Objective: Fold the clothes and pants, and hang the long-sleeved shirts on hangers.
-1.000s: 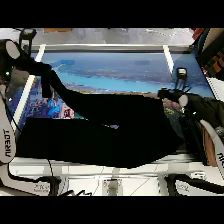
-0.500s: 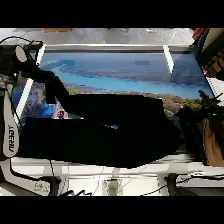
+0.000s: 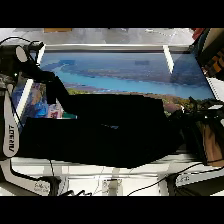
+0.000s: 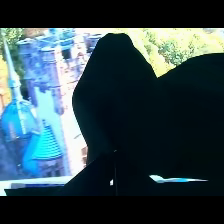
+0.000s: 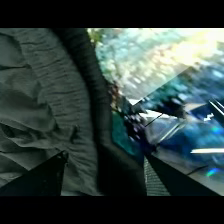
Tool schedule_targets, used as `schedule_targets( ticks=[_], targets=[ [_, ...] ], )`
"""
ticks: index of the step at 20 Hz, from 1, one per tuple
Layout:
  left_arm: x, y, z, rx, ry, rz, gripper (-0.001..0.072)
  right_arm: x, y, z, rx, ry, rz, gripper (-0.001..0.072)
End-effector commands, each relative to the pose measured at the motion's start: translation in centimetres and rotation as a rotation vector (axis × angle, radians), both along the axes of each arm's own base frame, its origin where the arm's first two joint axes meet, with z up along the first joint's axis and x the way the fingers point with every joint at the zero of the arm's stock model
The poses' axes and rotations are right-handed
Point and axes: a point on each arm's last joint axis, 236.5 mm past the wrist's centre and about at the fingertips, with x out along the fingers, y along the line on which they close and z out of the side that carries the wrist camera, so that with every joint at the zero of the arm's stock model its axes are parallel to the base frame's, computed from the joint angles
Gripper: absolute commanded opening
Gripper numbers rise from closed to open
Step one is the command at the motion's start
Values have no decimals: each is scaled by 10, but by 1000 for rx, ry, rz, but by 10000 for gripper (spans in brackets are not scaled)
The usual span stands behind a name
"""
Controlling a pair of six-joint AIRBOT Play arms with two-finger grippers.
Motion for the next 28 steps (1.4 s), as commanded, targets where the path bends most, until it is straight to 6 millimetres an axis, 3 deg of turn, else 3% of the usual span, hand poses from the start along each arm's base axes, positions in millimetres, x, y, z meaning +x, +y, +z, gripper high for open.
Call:
schedule_targets(
  ticks=[1, 3, 5, 6, 8, 9, 11, 14, 18, 20, 22, 24, 28],
  targets=[
    [0, 0, 0, 0, 1, 1, 7, -7, 30, -17, 64, 32, 98, 547],
    [0, 0, -1, 1, 2, 0, 6, -1, 43, -20, 54, -29, 170, 545],
    [1, 1, -3, 1, 6, 1, 6, 20, 48, -19, 21, -121, 181, 537],
    [1, 1, -5, 2, 10, 2, 6, 33, 50, -16, 10, -161, 173, 424],
    [2, 5, -8, 15, 16, 5, 6, 54, 51, -9, -17, -224, 160, 120],
    [2, 7, -9, 24, 18, 8, 6, 63, 48, -4, -33, -248, 162, 24],
    [1, 18, -7, 72, 19, 20, 6, 77, 39, 9, -62, -292, 160, 20],
    [-4, 49, 8, 204, 6, 57, 6, 88, 10, 29, -111, -328, 108, 20],
    [-12, 77, 36, 334, -26, 78, 6, 78, -24, 44, -146, -335, 57, 20],
    [-14, 78, 34, 333, -13, 80, 7, 73, -35, 47, -149, -330, 38, 20],
    [-17, 68, 19, 290, 30, 68, 6, 67, -39, 46, -150, -316, 46, 20],
    [-28, 60, -13, 254, 133, 56, 6, 62, -42, 42, -168, -300, 65, 20],
    [-85, 56, -103, 238, 432, 24, 5, 58, -45, 38, -186, -288, 79, 20]
  ],
)
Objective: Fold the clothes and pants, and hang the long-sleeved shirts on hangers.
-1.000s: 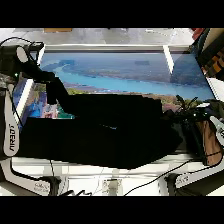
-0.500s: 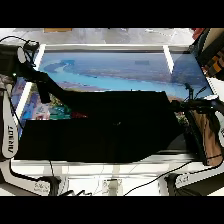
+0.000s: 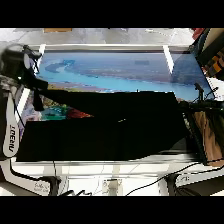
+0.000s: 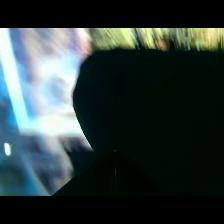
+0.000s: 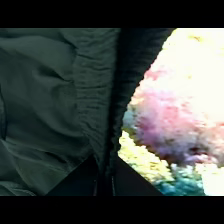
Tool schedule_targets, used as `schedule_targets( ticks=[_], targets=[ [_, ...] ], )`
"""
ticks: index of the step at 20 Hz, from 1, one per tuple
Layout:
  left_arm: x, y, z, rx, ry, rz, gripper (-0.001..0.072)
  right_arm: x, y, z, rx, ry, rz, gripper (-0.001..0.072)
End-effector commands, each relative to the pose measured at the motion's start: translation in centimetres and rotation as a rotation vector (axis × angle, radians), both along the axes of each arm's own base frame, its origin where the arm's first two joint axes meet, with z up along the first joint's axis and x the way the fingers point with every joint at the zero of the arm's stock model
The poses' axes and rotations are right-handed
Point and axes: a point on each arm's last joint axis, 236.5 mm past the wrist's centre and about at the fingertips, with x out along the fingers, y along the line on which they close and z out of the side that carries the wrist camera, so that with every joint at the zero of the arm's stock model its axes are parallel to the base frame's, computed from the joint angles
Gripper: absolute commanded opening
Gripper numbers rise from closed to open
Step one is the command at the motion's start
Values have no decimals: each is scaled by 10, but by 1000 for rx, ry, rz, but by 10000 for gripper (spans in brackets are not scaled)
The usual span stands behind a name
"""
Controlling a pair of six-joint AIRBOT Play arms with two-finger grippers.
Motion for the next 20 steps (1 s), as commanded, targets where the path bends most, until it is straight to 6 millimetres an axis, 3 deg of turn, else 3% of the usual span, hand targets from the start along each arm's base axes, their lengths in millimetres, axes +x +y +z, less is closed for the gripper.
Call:
schedule_targets(
  ticks=[1, 3, 5, 6, 7, 8, 9, 12, 15, 20],
  targets=[
    [-59, -5, -71, -21, 267, 3, 5, -5, -4, -3, -19, 15, 11, 20],
    [-98, 1, -97, 1, 423, -27, 6, -6, -4, -3, -22, 19, 15, 20],
    [-118, 10, -100, 3, 490, 7, 7, -10, -7, -6, -40, 30, 24, 20],
    [-122, 14, -97, 1, 504, 23, 45, -12, -9, -8, -52, 37, 30, 20],
    [-125, 19, -93, -3, 502, 36, 223, -13, -10, -10, -60, 42, 34, 20],
    [-126, 24, -88, -7, 485, 51, 526, -13, -10, -10, -63, 44, 35, 21],
    [-124, 30, -81, -8, 453, 65, 702, -13, -10, -10, -63, 43, 36, 20],
    [-114, 51, -59, 12, 327, 101, 698, -12, -11, -11, -67, 40, 31, 21],
    [-84, 62, -49, 6, 114, 215, 695, -12, -11, -11, -67, 40, 31, 20],
    [-26, 28, -80, -222, -116, 402, 668, -12, -11, -10, -66, 40, 31, 21]
  ],
)
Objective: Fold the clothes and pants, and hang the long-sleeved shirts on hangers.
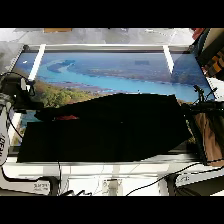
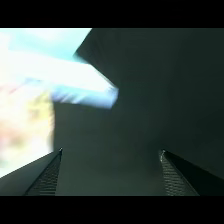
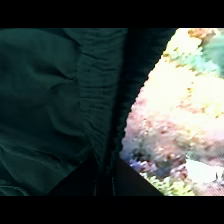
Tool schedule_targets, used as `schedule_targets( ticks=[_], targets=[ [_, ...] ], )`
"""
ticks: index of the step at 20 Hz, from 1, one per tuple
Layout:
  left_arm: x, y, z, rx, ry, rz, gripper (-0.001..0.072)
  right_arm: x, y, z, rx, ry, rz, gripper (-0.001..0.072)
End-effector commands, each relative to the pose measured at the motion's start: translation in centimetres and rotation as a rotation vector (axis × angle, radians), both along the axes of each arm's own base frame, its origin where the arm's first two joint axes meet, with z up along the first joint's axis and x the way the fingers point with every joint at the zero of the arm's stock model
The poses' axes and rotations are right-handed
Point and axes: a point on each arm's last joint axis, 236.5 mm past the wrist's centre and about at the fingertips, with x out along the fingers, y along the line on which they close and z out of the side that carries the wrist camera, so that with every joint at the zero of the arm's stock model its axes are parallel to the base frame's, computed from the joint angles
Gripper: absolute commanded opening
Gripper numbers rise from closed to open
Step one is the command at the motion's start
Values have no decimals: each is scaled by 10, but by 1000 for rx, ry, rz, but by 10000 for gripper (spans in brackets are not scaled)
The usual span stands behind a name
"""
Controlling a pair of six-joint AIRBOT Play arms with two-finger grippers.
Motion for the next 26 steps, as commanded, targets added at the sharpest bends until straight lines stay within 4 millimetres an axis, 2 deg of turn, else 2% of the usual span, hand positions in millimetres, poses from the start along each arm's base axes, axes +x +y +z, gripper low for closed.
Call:
schedule_targets(
  ticks=[1, 3, 5, 6, 8, 10, 11, 13, 14, 16, 18, 19, 20, 22, 23, 24, 25, 26],
  targets=[
    [44, -14, -20, -101, -188, 173, 576, 0, -1, 0, -2, -1, -1, 21],
    [47, -14, -43, -108, -162, 201, 564, 0, -1, 0, -2, -1, -1, 21],
    [44, -14, -64, -111, -120, 206, 591, 0, -1, 0, -2, -1, -1, 21],
    [50, -14, -69, -111, -135, 201, 590, 0, -1, 0, -2, -2, -1, 21],
    [69, -11, -67, -111, -221, 217, 573, 0, -1, 0, -2, -1, -1, 21],
    [72, -2, -67, -86, -252, 286, 568, 0, -1, 0, -1, -1, -1, 21],
    [71, 2, -68, -73, -249, 288, 471, 0, -1, 0, -1, -1, 0, 21],
    [72, 2, -68, -69, -251, 271, 116, 0, -1, 0, -1, -1, -1, 21],
    [74, 1, -68, -69, -257, 265, 9, 0, -1, 0, -1, -1, -1, 21],
    [83, 2, -60, -63, -278, 219, 6, 0, -1, 0, -1, -1, -1, 20],
    [108, 1, -28, -49, -353, 156, 6, 1, 0, 1, 0, -4, -3, 21],
    [126, 0, 0, -38, -417, 118, 6, 3, 1, 2, 9, -11, -11, 21],
    [143, 0, 31, -24, -485, 80, 6, 7, 1, 4, 20, -18, -30, 20],
    [172, 0, 107, 9, -652, 22, 6, 20, -3, 8, 37, -38, -112, 20],
    [179, 1, 142, 19, -727, 19, 7, 27, -5, 10, 45, -52, -152, 20],
    [180, 3, 168, 31, -778, 17, 6, 33, -6, 13, 54, -69, -181, 20],
    [175, 7, 186, 63, -801, 11, 3, 38, -7, 16, 63, -84, -200, 20],
    [164, 16, 183, 106, -758, 17, 3, 41, -8, 17, 65, -94, -212, 20]
  ],
)
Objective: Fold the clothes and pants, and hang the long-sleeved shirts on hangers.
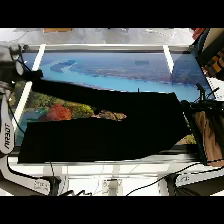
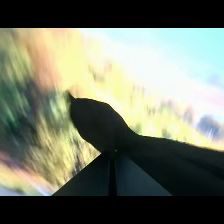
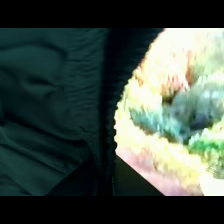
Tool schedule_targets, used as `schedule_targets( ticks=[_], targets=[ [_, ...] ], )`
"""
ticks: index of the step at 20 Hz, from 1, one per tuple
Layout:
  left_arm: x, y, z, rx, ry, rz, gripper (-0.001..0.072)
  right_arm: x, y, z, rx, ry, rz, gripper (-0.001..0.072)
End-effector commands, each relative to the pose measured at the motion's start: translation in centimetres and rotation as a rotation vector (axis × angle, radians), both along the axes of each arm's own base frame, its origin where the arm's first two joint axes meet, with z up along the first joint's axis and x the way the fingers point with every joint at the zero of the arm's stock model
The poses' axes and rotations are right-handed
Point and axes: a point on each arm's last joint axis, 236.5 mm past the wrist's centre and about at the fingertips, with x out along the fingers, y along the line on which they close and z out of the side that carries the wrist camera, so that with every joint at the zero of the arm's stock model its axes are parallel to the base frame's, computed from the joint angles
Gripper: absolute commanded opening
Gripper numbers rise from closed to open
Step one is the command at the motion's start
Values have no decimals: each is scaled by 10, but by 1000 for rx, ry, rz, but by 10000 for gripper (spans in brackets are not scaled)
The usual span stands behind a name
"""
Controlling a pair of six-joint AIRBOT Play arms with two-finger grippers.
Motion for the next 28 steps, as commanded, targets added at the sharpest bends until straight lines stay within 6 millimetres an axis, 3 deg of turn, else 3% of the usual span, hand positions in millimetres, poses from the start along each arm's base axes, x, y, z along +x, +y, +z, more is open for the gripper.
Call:
schedule_targets(
  ticks=[1, 4, 6, 8, 9, 11, 12, 13, 14, 15, 19, 21, 22, 24, 26, 28],
  targets=[
    [-20, 20, 31, 96, 30, 29, 2, 17, -7, 7, 14, -45, -86, 20],
    [-65, 11, -79, -4, 283, 52, 0, 20, -10, 6, 2, -51, -96, 20],
    [-100, -13, -152, -66, 425, 23, 2, 19, -10, 6, 2, -51, -96, 20],
    [-136, -21, -194, -99, 531, 55, 5, 19, -11, 6, -1, -49, -94, 20],
    [-153, -22, -205, -107, 590, 67, 6, 18, -11, 5, -6, -47, -92, 20],
    [-185, -16, -210, -94, 713, 101, 5, 16, -13, 2, -21, -40, -85, 21],
    [-193, -10, -206, -78, 740, 113, 56, 15, -14, 1, -28, -36, -81, 20],
    [-196, -5, -200, -69, 750, 127, 298, 14, -15, 0, -33, -33, -79, 20],
    [-194, 1, -191, -61, 738, 138, 624, 14, -15, 0, -36, -31, -77, 20],
    [-188, 5, -182, -60, 712, 147, 689, 14, -15, -1, -38, -30, -76, 20],
    [-128, 14, -130, -90, 460, 222, 685, 13, -16, -1, -42, -30, -76, 20],
    [-111, 20, -115, -153, 346, 329, 555, 14, -16, -1, -44, -31, -78, 21],
    [-110, 20, -117, -192, 335, 365, 529, 14, -17, -1, -44, -31, -78, 21],
    [-110, 9, -134, -320, 351, 390, 545, 14, -17, -1, -45, -31, -78, 20],
    [-105, -4, -152, -471, 357, 420, 685, 14, -19, -2, -53, -33, -81, 21],
    [-97, -17, -166, -598, 350, 439, 707, 16, -21, -2, -61, -37, -87, 21]
  ],
)
